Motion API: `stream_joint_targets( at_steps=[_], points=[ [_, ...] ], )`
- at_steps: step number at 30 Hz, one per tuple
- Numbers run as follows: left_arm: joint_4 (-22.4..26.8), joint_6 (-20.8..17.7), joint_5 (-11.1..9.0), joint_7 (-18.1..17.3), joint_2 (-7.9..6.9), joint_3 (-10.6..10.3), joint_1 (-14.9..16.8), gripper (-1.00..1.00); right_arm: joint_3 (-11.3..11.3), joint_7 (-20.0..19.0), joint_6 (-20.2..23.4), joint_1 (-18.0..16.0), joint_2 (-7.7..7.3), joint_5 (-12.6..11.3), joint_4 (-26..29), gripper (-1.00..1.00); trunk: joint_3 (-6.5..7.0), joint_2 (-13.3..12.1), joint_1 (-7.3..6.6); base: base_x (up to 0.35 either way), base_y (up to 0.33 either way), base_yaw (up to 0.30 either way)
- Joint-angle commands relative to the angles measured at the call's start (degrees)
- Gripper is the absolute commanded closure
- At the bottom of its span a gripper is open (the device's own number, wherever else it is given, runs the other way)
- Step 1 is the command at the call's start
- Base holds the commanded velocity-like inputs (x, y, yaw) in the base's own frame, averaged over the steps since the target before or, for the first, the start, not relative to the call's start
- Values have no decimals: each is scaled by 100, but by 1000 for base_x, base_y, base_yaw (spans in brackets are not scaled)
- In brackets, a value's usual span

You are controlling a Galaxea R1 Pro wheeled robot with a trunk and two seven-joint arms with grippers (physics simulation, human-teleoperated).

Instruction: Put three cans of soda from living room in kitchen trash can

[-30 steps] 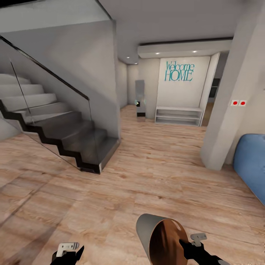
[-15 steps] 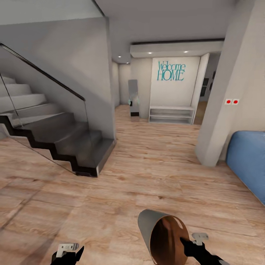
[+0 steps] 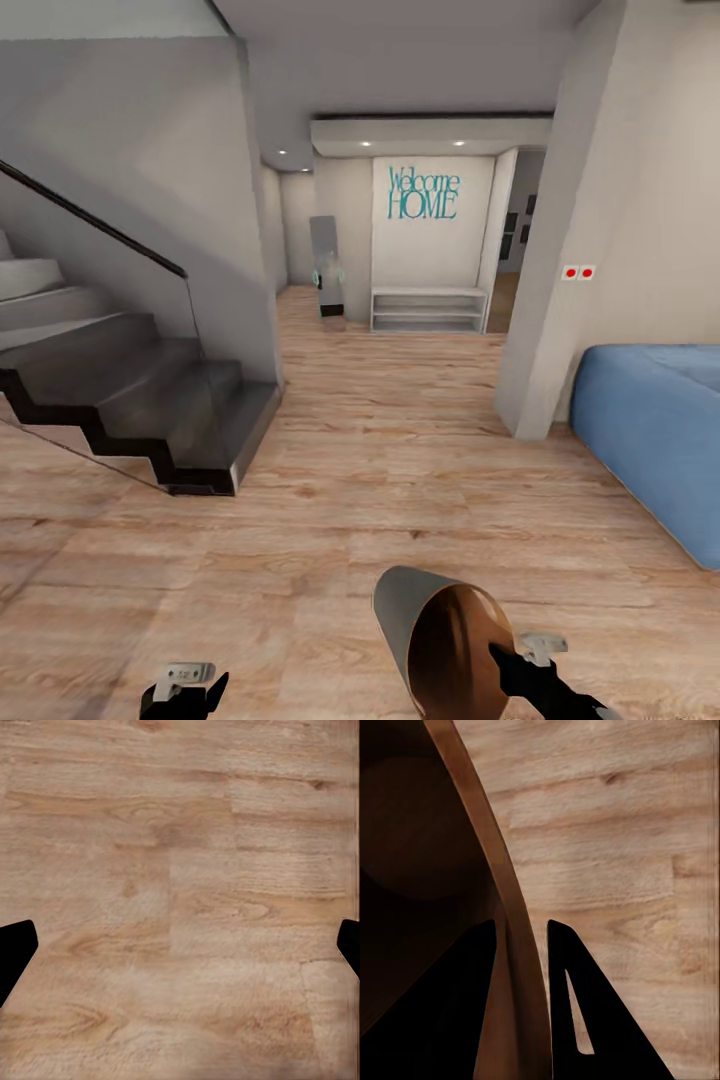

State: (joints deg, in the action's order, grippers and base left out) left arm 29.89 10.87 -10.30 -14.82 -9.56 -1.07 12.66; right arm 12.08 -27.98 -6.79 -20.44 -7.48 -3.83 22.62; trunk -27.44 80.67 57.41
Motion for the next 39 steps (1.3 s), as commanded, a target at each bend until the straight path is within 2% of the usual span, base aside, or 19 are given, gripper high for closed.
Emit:
stream_joint_targets(
  at_steps=[1,2,3,6,28,30,32,36,39],
  points=[
    [-1,1,105,5,6,-9,0,-100,22,-52,2,-3,1,-51,12,100,1,0,0,90,-209,-248],
    [-1,3,164,7,10,-10,0,-100,22,-51,2,-3,1,-50,13,100,1,0,0,90,-220,-248],
    [-1,8,321,11,19,-14,0,-100,22,-56,2,-3,-1,-49,14,100,1,0,0,90,-248,-248],
    [1,12,396,10,17,-14,0,-100,22,-58,2,1,0,-48,14,100,1,0,0,89,-257,-248],
    [-1,18,432,14,16,-16,0,-100,30,-58,13,-3,-6,-55,13,100,42,0,0,30,-269,-249],
    [-1,19,432,13,16,-14,0,-100,31,-59,74,-3,-6,-56,14,100,44,0,0,34,-148,-252],
    [-1,20,432,9,16,-10,0,-100,31,-63,383,-3,-7,-53,23,100,43,0,0,61,-69,-252],
    [0,20,430,8,16,-8,0,-100,35,-68,733,-3,-14,-49,36,100,37,0,0,82,-28,-252],
    [-1,21,430,8,16,-7,0,-100,33,-76,789,-4,-16,-52,52,100,29,0,0,97,-9,-206]
  ],
)
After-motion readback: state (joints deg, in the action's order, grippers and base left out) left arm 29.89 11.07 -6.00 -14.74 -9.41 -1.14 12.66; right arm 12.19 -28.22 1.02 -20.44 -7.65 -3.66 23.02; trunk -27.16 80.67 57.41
